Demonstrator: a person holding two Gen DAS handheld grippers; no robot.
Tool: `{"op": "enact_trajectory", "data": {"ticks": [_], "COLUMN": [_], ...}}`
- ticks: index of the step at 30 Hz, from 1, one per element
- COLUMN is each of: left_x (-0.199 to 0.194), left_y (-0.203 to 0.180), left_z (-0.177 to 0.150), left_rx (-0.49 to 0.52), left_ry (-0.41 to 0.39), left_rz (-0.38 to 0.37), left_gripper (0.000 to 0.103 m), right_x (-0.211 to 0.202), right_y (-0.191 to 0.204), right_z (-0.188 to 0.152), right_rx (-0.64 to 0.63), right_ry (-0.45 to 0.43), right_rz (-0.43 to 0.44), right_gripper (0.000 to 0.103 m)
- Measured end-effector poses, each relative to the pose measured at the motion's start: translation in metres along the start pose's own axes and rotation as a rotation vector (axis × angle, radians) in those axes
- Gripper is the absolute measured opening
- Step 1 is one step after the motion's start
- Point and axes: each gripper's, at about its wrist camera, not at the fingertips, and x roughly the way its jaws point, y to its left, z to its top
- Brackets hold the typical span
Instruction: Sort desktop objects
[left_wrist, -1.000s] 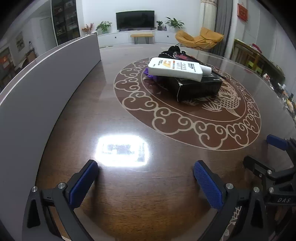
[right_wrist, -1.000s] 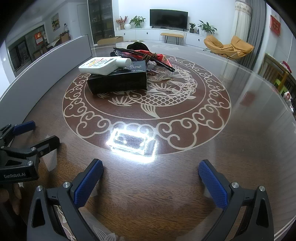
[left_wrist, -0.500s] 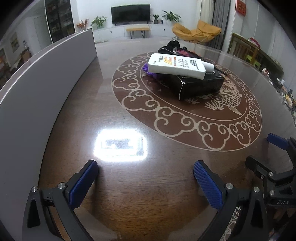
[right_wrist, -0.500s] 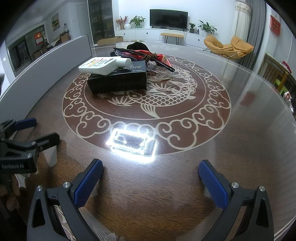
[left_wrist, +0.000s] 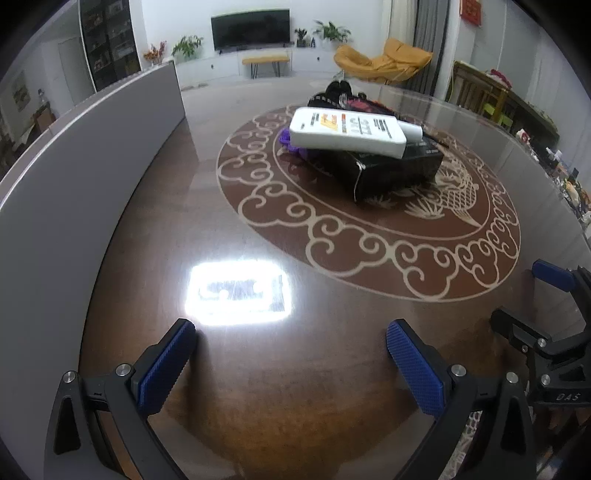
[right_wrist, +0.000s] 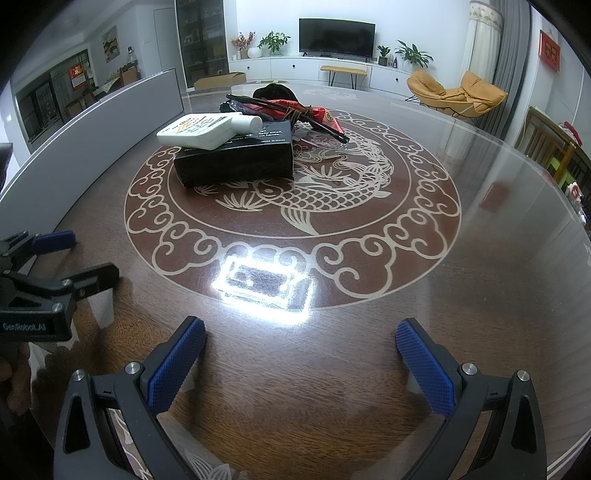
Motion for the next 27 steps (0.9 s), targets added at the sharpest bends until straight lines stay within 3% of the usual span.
{"op": "enact_trajectory", "data": {"ticks": [19,21,27], "left_x": [-0.001,-0.002,-0.002], "left_y": [0.002,0.002,0.003], "left_z": [-0.002,-0.003,-0.003], "left_rx": [0.001,-0.008,-0.009], "left_ry": [-0.012,-0.014,-0.014], "left_rz": [-0.005,0.002,0.002], "left_gripper": [0.103,0.103,0.103], "right_x": [0.002,0.006,0.002], "right_y": [-0.001,-0.004,-0.003], "right_z": [0.004,0.014,0.092], "right_rx": [-0.001,0.02,0.029], "right_ry": [0.022,0.021,-0.152], "right_rz": [0.004,0.016,0.039], "right_gripper": [0.103,0.103,0.103]}}
